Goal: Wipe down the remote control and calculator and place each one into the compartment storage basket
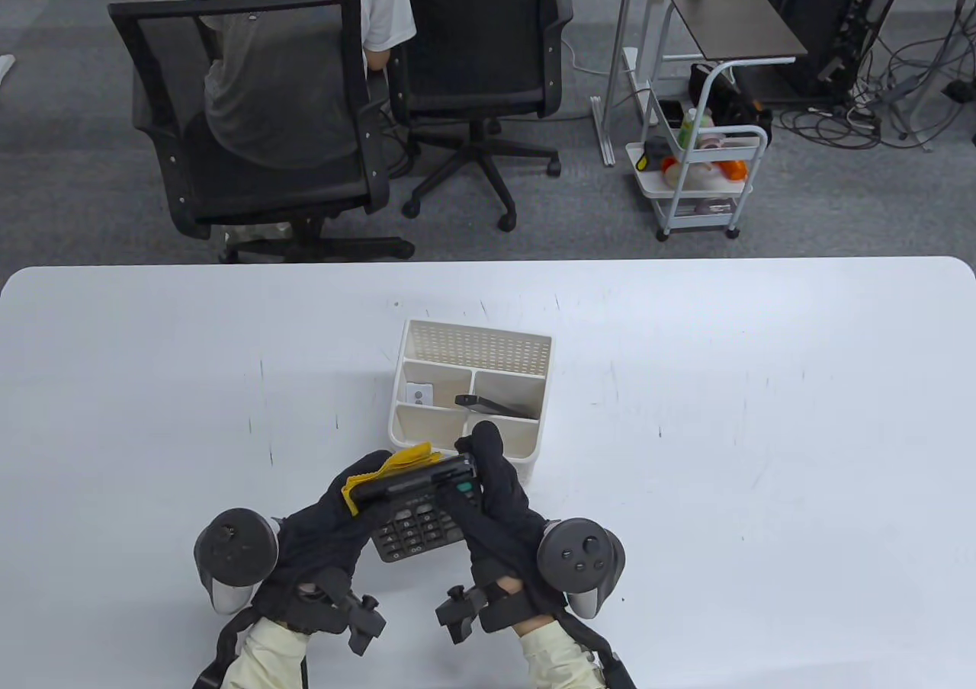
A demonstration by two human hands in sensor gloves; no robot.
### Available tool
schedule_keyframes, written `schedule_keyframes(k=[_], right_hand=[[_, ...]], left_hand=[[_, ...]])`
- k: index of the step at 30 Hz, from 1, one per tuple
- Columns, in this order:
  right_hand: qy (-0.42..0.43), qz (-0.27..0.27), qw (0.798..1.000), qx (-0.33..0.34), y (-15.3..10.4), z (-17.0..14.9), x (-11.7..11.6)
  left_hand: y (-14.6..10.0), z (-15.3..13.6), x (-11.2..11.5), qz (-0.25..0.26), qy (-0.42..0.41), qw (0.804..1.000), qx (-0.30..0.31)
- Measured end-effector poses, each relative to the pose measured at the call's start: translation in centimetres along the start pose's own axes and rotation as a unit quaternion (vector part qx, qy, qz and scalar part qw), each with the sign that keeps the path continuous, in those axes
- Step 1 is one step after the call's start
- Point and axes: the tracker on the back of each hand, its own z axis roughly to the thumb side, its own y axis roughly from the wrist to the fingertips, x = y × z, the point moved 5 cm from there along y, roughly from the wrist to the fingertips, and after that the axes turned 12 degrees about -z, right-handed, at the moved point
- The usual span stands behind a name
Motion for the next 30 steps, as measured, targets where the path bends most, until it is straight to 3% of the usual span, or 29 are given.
schedule_keyframes(k=[4, 7, 12, 14, 16, 20, 22, 26, 30], right_hand=[[-0.127, -0.007, 0.987, 0.097, 0.7, 3.2, 0.8], [-0.224, 0.03, 0.965, 0.135, 1.2, 4.6, -0.1], [-0.315, 0.028, 0.928, 0.198, 1.4, 6.3, -1.1], [-0.319, 0.019, 0.925, 0.204, 1.8, 6.8, -1.0], [-0.314, 0.013, 0.927, 0.203, 2.3, 7.4, -1.0], [-0.344, 0.006, 0.909, 0.237, 3.3, 8.8, -0.7], [-0.351, 0.0, 0.904, 0.243, 4.1, 9.3, -0.1], [-0.331, -0.042, 0.917, 0.219, 6.6, 10.2, 2.2], [-0.359, -0.077, 0.899, 0.24, 8.9, 11.0, 3.4]], left_hand=[[-0.2, 0.6, -0.5, 0.004, 0.051, 0.999, -0.001], [-0.3, 0.7, -0.6, 0.007, 0.055, 0.998, 0.004], [-0.7, -0.1, -1.8, 0.044, 0.037, 0.998, -0.006], [-0.9, -0.4, -2.4, 0.073, 0.015, 0.997, -0.005], [-0.8, -0.5, -2.6, 0.063, -0.012, 0.998, 0.001], [-1.4, -0.5, -3.4, 0.085, -0.001, 0.996, 0.012], [-1.7, -1.0, -3.9, 0.082, -0.013, 0.997, 0.003], [-2.4, -2.1, -5.0, 0.123, -0.028, 0.992, -0.021], [-3.0, -2.7, -5.9, 0.16, -0.034, 0.986, -0.037]])
